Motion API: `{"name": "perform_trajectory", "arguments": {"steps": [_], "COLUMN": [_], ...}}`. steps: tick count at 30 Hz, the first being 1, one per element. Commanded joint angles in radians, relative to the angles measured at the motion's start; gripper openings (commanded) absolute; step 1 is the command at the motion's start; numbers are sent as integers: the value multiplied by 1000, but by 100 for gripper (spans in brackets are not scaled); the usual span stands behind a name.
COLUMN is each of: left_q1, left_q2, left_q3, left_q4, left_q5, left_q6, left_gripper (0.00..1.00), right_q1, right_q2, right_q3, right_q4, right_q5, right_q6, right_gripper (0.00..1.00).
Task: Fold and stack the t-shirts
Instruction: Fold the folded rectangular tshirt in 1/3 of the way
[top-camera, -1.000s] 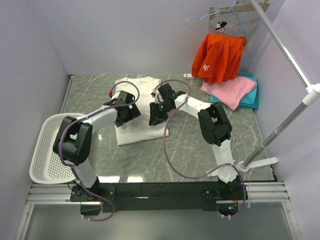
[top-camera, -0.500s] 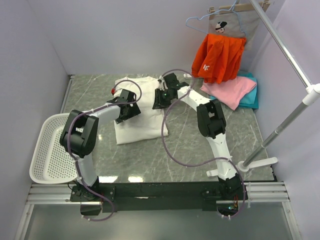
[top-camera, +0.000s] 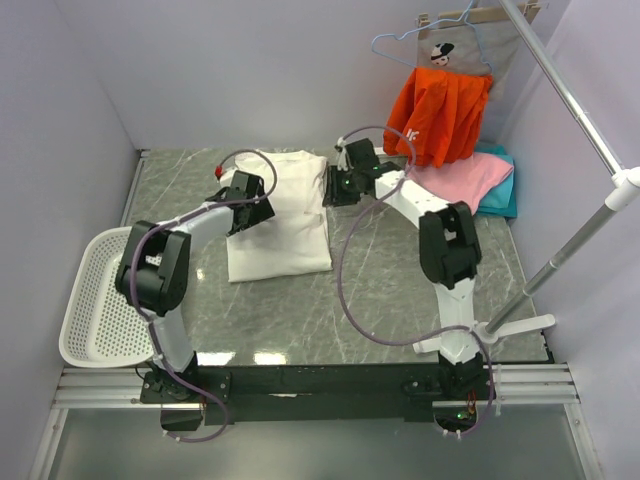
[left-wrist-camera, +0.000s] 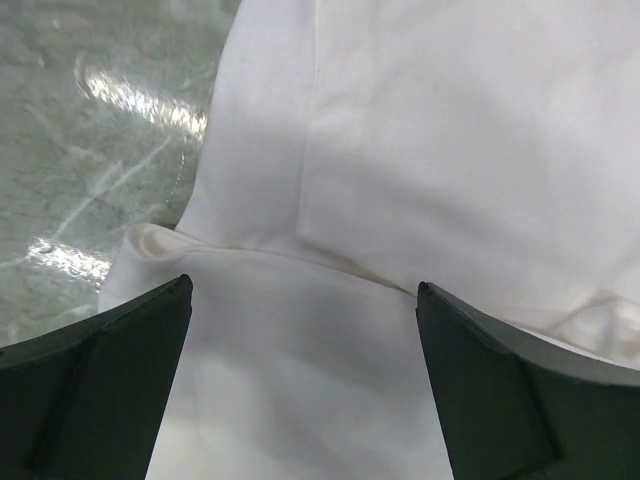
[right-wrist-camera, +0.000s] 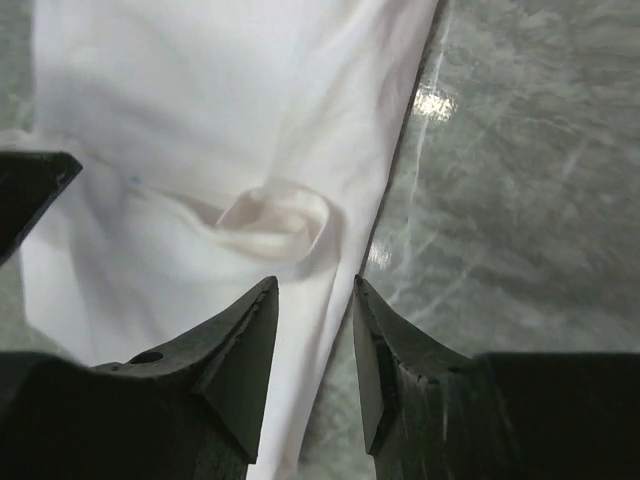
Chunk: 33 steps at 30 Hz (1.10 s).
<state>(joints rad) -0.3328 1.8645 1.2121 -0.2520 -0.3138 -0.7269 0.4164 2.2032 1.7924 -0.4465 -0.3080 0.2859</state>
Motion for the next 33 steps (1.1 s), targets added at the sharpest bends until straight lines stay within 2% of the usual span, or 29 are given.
{"name": "perform_trajectory", "arguments": {"steps": [1, 7, 11, 19, 25, 33], "left_q1": [3, 3, 3, 3, 3, 3], "left_q2": [-186, -290, -335, -300, -286, -337], "left_q3": [0, -83, -207, -309, -313, -384], "left_q4": [46, -4, 22, 126, 122, 112], "left_q5": [-33, -28, -7, 13, -7, -34], "left_q6": [29, -3, -37, -62, -60, -72], "left_gripper": [99, 99, 99, 99, 99, 99], "right_q1": [4, 53, 79, 94, 90, 82], "right_q2": [-174, -158, -111, 45, 118, 78], "right_q3": [-67, -102, -97, -1, 48, -25], "right_q4": [35, 11, 32, 55, 31, 64], "right_q5": [-3, -94, -152, -160, -10, 197], "right_q6": [-47, -47, -24, 10, -17, -30], "right_gripper": [44, 43, 43, 43, 43, 45]}}
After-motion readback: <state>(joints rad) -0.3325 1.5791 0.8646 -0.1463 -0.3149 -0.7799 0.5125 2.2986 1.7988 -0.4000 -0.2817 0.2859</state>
